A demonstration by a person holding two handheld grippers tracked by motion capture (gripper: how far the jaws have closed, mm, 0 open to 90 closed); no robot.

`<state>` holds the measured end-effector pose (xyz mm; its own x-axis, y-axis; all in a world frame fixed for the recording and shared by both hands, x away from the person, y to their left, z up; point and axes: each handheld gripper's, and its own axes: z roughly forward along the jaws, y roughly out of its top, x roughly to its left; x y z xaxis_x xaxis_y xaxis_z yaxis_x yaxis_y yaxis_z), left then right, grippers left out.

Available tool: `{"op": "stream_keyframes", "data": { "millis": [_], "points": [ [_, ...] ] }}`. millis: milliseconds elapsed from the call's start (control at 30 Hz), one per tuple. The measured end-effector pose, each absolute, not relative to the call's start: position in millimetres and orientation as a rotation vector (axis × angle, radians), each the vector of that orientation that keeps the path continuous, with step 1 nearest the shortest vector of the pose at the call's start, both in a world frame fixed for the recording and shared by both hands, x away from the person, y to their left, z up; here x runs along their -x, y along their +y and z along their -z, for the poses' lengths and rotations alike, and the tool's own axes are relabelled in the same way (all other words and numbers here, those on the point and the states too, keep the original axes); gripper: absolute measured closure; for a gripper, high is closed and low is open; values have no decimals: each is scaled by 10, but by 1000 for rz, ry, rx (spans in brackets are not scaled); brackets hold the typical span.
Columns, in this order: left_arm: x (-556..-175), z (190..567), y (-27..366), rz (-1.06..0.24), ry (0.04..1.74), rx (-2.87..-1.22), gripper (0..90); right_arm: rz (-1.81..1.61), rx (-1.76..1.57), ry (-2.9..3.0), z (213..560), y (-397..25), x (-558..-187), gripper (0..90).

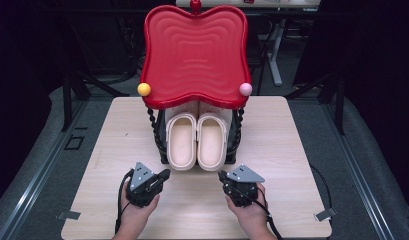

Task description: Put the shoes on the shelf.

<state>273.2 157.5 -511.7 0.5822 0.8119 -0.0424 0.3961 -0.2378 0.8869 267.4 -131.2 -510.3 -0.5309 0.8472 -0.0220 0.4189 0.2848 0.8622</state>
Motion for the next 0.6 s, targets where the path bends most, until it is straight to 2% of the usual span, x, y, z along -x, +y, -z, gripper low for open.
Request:
{"op": "stream_keyframes", "data": {
  "millis": [267,600],
  "points": [
    [-2774,5154,1514,-571,994,-1878,896,-1180,-1159,2058,5109,-1320,-2736,887],
    [-2795,5156,1473,-534,997,-1881,898,-1177,-1149,2097,5125,-1262,-2746,898]
  ]
}}
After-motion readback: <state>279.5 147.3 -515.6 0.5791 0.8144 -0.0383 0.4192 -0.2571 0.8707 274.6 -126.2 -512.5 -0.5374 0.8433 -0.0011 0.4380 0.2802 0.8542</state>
